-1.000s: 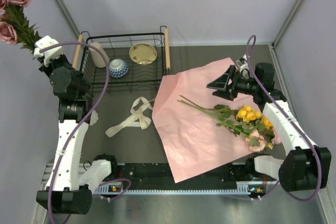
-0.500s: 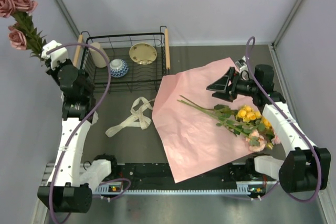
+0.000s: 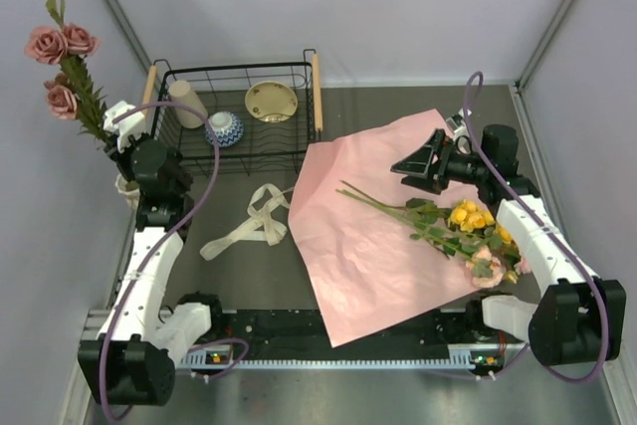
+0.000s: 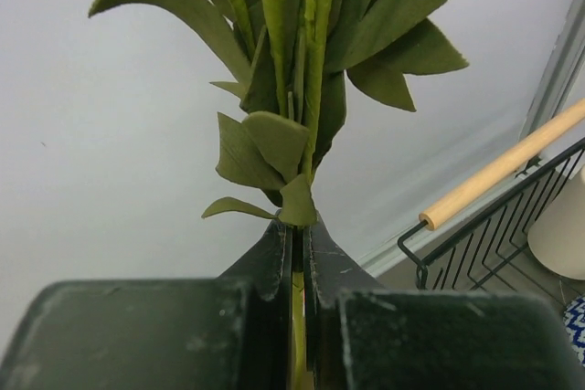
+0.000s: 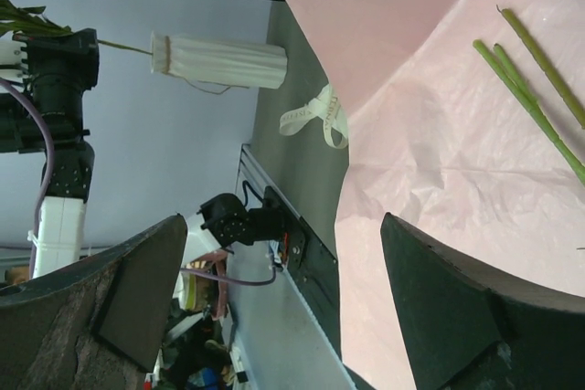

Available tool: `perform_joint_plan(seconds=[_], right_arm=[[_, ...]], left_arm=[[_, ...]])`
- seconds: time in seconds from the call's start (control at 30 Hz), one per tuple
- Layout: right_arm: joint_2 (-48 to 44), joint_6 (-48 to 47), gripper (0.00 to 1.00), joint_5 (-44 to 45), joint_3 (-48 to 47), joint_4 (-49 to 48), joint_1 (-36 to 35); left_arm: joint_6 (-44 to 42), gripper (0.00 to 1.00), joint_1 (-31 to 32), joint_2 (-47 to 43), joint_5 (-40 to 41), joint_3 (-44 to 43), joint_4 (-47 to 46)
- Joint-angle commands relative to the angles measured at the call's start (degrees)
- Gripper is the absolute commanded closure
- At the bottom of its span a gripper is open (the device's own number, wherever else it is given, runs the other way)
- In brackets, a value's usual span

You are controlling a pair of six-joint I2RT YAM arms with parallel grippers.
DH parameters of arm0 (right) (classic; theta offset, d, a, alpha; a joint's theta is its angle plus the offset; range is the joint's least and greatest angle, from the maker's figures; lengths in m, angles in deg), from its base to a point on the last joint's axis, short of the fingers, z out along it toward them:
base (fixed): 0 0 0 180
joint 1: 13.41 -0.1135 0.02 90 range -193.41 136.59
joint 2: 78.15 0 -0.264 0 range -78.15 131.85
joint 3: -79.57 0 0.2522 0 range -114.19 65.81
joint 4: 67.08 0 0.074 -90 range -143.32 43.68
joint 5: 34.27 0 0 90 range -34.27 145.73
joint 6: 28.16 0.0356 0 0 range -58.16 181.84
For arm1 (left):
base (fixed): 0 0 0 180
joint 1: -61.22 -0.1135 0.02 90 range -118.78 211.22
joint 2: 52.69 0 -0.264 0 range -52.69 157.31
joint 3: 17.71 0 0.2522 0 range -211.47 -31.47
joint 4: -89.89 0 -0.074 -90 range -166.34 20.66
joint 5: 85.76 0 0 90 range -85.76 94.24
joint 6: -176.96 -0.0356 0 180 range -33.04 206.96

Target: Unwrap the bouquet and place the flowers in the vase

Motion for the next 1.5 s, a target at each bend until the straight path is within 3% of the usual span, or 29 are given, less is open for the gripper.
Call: perform_joint_plan(seconds=[0.0, 0.27, 0.4, 0.5, 0.53, 0.7, 0.9, 0.97, 1.03, 1.13, 1.23, 1.33, 1.47], right_arm=[[-1.42, -0.1, 0.12, -1.24, -0.09, -2.43, 0.36], [-2.03, -0.19, 0.12, -1.16, 0.35, -2.34, 0.36], [-2.21, -0.45, 0.12, -0.81, 0.79, -2.34, 0.27], [-2.21, -0.45, 0.12, -0.63, 0.79, -2.34, 0.36], [-2.21, -0.62, 0.12, -0.63, 0.7, -2.34, 0.36], [-2.04, -0.54, 0.12, -0.72, 0.61, -2.34, 0.27], [-2.04, -0.71, 0.12, -0.54, 0.88, -2.08, 0.27], [-1.95, -0.71, 0.12, -0.54, 0.79, -2.08, 0.27], [-2.03, -0.71, 0.12, -0.37, 0.7, -1.99, 0.36], [-1.68, -0.63, 0.12, -0.28, 0.44, -1.81, 0.36], [-1.51, -0.45, 0.12, -0.19, 0.18, -1.64, 0.36], [-1.33, -0.36, 0.12, 0.07, 0.0, -1.37, 0.36], [-1.07, -0.45, 0.12, 0.42, -0.09, -1.2, 0.36]], left_arm=[[5.66, 1.0, -0.34, -0.65, 1.47, 1.95, -3.01], [10.67, 1.0, -0.34, 0.76, 4.72, 4.85, -0.99], [13.05, 0.92, -0.34, 0.85, 5.59, 3.98, 2.96], [12.97, 0.73, -0.34, 0.85, 6.91, 3.89, 3.15], [12.79, 0.63, -0.34, 0.67, 6.92, 3.8, 3.15], [16.37, 0.35, -0.34, -0.12, 6.3, 2.75, 7.36], [21.84, 0.14, -0.42, -2.57, 4.2, 0.72, 15.01], [23.15, 0.01, -0.34, -3.54, 3.4, -0.94, 17.2], [24.03, 0.01, -0.34, -5.21, 2.35, -2.61, 19.49], [25.35, 0.01, -0.34, -8.02, -1.42, -5.07, 22.3], [25.18, 0.01, -0.34, -11.97, -10.63, -6.92, 23.19], [25.18, 0.06, -0.34, -16.46, -23.81, -8.94, 23.01], [24.74, 0.06, -0.42, -21.65, -42.09, -8.51, 14.15]])
